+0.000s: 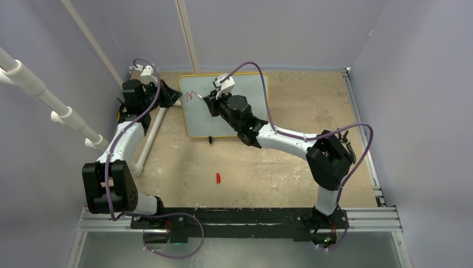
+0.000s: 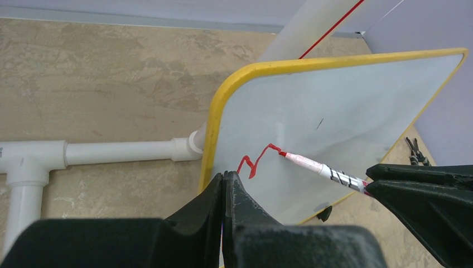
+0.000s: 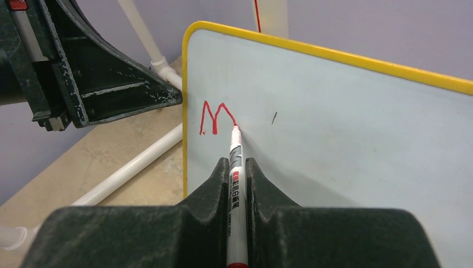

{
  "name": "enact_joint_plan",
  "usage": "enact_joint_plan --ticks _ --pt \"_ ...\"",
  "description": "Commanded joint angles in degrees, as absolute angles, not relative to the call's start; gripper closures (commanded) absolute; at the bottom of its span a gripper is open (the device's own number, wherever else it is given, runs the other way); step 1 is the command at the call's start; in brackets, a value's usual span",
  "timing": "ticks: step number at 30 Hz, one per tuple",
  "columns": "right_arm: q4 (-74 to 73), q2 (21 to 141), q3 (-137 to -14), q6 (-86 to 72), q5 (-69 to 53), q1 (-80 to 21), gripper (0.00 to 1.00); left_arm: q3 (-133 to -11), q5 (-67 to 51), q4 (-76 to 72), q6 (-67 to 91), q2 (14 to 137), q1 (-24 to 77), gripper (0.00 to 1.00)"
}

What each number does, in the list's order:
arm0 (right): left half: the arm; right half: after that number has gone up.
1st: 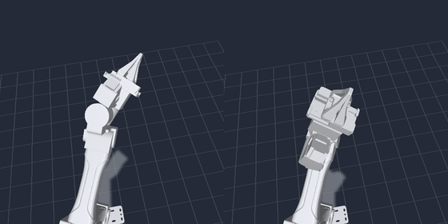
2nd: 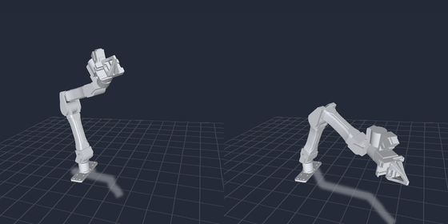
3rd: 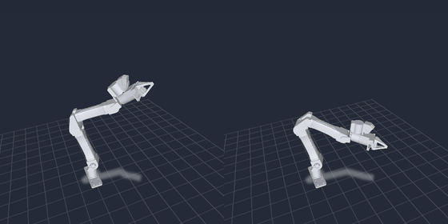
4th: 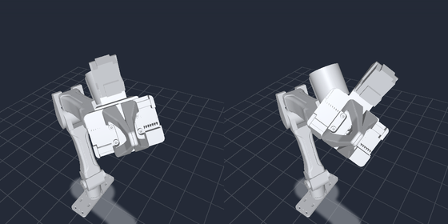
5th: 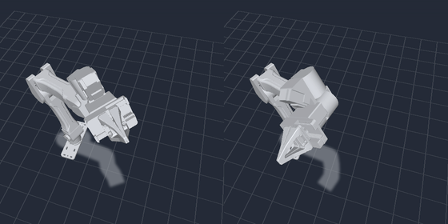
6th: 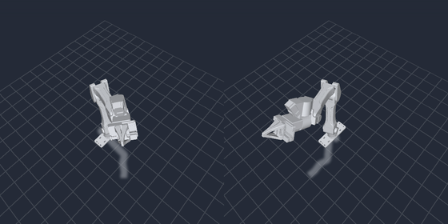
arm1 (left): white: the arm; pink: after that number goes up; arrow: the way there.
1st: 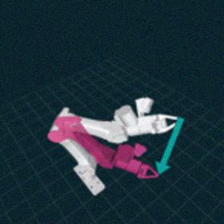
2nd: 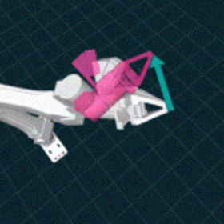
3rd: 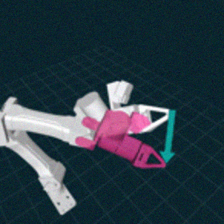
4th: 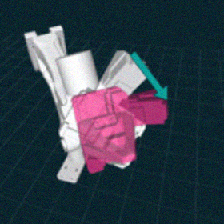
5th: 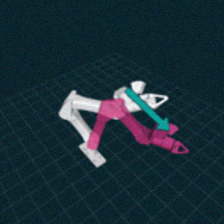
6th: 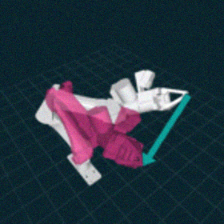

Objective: Write a sentence on the whiteboard

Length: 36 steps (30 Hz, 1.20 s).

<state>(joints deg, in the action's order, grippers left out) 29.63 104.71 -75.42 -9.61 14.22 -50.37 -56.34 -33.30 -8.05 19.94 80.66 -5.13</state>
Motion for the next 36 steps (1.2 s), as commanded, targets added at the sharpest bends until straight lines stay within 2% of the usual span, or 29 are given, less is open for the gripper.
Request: enact_joint_plan --ticks 1,4,9,11,14,26,36 --pt "31.78 102.28 -74.93 -9.71 15.44 -50.01 1.00 -56.31 -34.25 -9.51 19.68 80.59 -5.20 1.00" --pt "31.73 102.22 -74.50 -9.82 15.35 -50.01 1.00 -56.46 -33.49 -9.22 19.77 80.54 -5.25 1.00" --pt "31.58 102.13 -73.96 -10.10 14.99 -50.01 1.00 -56.57 -32.15 -8.96 19.78 80.80 -5.28 0.75" --pt "31.59 102.21 -73.75 -10.27 14.78 -50.01 1.00 -56.66 -32.10 -8.86 19.82 81.11 -5.29 0.69" --pt "31.63 102.17 -73.45 -10.50 14.48 -50.01 1.00 -56.69 -31.86 -8.94 20.04 81.75 -5.31 0.64" --pt "32.33 101.51 -71.40 -11.31 13.54 -50.01 1.00 -56.95 -34.05 -10.68 21.96 84.78 -5.32 0.61" --pt "33.48 99.09 -70.25 -11.42 11.68 -50.10 1.00 -56.98 -34.33 -11.36 22.57 86.04 -5.28 0.74"
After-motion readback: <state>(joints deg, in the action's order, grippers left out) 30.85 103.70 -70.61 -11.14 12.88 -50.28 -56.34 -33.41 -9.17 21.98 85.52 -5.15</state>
